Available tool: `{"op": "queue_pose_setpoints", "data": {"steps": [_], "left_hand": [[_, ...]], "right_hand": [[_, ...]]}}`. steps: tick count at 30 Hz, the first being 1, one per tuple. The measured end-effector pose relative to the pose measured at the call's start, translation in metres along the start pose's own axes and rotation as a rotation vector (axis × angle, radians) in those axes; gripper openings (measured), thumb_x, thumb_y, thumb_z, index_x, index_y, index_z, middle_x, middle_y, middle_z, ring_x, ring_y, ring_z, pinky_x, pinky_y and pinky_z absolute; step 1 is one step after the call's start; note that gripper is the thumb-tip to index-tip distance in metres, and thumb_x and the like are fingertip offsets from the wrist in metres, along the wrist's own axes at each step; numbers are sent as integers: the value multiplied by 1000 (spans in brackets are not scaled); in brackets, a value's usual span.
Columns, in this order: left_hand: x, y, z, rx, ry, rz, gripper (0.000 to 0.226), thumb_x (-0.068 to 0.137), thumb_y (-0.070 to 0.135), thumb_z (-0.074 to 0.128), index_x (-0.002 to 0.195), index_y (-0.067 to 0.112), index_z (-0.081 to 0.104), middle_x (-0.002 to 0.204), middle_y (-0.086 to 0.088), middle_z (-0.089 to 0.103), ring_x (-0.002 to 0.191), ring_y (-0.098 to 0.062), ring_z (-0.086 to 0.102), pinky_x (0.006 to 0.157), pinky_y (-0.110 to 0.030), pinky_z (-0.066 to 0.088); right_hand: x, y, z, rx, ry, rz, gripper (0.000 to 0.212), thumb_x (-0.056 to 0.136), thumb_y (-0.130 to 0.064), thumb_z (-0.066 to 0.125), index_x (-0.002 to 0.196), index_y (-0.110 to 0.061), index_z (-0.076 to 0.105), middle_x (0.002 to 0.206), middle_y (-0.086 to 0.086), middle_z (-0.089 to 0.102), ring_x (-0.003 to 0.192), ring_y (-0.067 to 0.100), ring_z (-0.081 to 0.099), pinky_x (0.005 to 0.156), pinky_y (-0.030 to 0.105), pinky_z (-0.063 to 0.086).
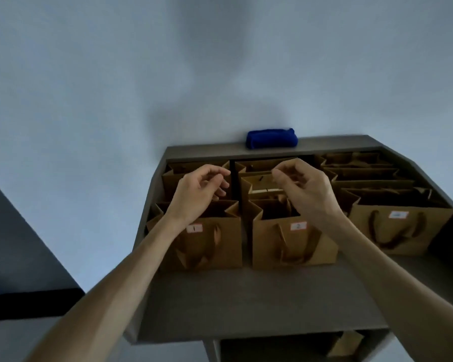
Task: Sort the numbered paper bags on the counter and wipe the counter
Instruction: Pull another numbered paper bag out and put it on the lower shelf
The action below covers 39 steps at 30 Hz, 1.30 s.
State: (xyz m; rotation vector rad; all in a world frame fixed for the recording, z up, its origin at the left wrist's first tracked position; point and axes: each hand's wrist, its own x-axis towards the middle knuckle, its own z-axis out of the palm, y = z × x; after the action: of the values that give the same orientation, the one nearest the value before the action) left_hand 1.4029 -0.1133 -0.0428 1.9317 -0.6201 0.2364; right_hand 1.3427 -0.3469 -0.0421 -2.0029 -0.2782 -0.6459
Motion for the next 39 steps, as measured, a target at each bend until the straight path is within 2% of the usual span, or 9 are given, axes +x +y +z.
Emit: {"op": "queue_pose_setpoints", "data": {"steps": [3,7,15,21,25,30,34,36,39], "left_hand": [[32,-28,-21,119,22,-14,17,97,19,54,109,22,65,93,7,69,82,-3,67,73,-21,57],[60,-63,-43,316,44,-24,16,97,23,54,109,26,64,97,11,67,85,5,62,66,-7,45],[81,-110,-60,648,-45,-99,20,91,21,62,110,25,65,114,3,63,106,-15,56,94,-36,48],[91,-114,-63,706,-87,-151,24,93,16,58,113,28,62,120,5,55,110,-14,53,94,-33,48],[97,-109,-63,745,-120,-198,23,94,20,57,115,29,62,123,3,56,115,-16,52,93,-34,47],[80,-101,-62,740,-146,-179,21,94,24,57,112,30,68,117,6,65,108,-14,58,87,-29,49],[63,-97,-68,708,-202,-150,21,92,24,61,110,30,70,111,9,69,100,-5,60,85,-24,50],[57,-95,-72,692,-255,-160,20,91,24,63,109,31,71,110,12,69,98,-1,60,86,-23,50],[51,-90,-75,659,-328,-206,19,89,24,66,106,32,73,108,15,70,98,-1,63,89,-24,52]], "right_hand": [[33,8,20,-32,-43,23,13,95,-24,59,107,-19,62,90,-8,66,73,-1,63,58,11,48],[62,18,44,-136,-117,45,12,94,-22,60,106,-22,63,92,-14,65,84,-4,62,69,9,49],[109,32,74,-220,-318,38,8,95,-25,59,101,-25,65,89,-16,63,85,-4,59,69,10,42],[141,43,98,-342,-524,-2,15,95,-25,58,109,-22,64,98,-10,63,89,0,58,77,16,47],[153,52,106,-357,-547,3,15,95,-24,58,108,-22,64,100,-7,64,90,2,59,82,23,49],[159,59,101,-353,-529,-47,11,95,-21,57,104,-20,65,95,-8,62,85,1,58,77,20,47],[168,71,100,-424,-489,-94,18,93,-23,61,110,-17,63,108,-4,57,94,9,57,84,26,48],[172,75,102,-454,-541,-95,21,92,-28,62,112,-19,63,108,-5,57,98,11,56,89,32,50],[173,78,106,-439,-681,-98,14,93,-30,61,104,-23,65,98,-8,65,88,5,62,86,34,55]]}}
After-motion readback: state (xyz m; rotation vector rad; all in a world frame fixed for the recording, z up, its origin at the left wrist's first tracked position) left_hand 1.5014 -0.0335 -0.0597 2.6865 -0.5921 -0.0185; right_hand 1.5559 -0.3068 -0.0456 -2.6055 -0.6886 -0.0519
